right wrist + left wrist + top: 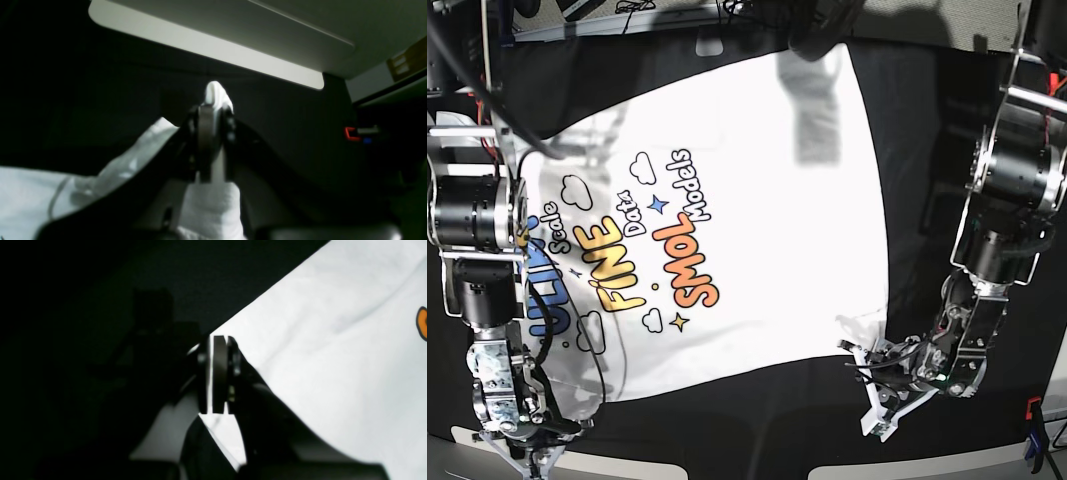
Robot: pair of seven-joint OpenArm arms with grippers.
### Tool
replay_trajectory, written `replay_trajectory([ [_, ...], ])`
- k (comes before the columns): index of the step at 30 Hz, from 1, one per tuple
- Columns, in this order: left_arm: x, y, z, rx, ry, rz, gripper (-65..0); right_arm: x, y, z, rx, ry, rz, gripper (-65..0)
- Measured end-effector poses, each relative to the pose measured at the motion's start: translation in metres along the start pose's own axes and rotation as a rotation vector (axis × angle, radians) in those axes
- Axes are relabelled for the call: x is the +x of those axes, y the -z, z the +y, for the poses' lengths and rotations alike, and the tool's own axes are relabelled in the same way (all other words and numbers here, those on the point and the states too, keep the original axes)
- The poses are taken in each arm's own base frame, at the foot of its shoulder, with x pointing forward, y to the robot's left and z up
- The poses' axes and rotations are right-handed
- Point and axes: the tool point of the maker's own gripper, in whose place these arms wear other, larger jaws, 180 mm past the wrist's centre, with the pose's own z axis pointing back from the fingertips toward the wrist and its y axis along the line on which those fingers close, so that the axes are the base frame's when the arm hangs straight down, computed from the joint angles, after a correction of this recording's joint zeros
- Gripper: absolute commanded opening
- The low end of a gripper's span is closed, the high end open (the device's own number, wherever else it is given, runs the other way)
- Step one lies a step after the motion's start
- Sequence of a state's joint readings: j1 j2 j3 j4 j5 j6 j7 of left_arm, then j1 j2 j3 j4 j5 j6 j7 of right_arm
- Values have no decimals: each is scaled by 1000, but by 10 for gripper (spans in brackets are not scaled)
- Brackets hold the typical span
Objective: Layout the t-shirt on the table in an organized manner, then fold the t-shirt properly
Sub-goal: 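Pull the hem with both grippers to stretch the shirt flat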
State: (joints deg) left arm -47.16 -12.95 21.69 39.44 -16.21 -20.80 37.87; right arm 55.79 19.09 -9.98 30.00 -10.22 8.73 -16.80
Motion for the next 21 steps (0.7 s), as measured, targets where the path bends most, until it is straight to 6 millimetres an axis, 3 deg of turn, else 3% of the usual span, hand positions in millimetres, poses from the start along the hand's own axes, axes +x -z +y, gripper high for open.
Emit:
replay_trajectory([
  [2,0,0,0,0,0,-1,-650,8,0,0,-2,-5,-39,-336],
  [3,0,0,-1,-1,0,-1,-620,8,0,0,-2,-4,-41,-311],
  [6,0,0,0,0,1,1,-455,9,0,0,0,4,-42,-307],
  [8,-2,0,0,-1,0,11,-441,9,0,4,24,71,-43,-307],
  [13,-9,-1,-11,-59,-53,54,-450,-22,-2,13,71,162,131,-308],
  [18,-12,-8,-56,-244,-16,45,-450,-39,-9,34,167,82,135,-310],
  [21,-24,-18,-91,-310,39,21,-450,-59,-21,44,199,12,140,-310],
])
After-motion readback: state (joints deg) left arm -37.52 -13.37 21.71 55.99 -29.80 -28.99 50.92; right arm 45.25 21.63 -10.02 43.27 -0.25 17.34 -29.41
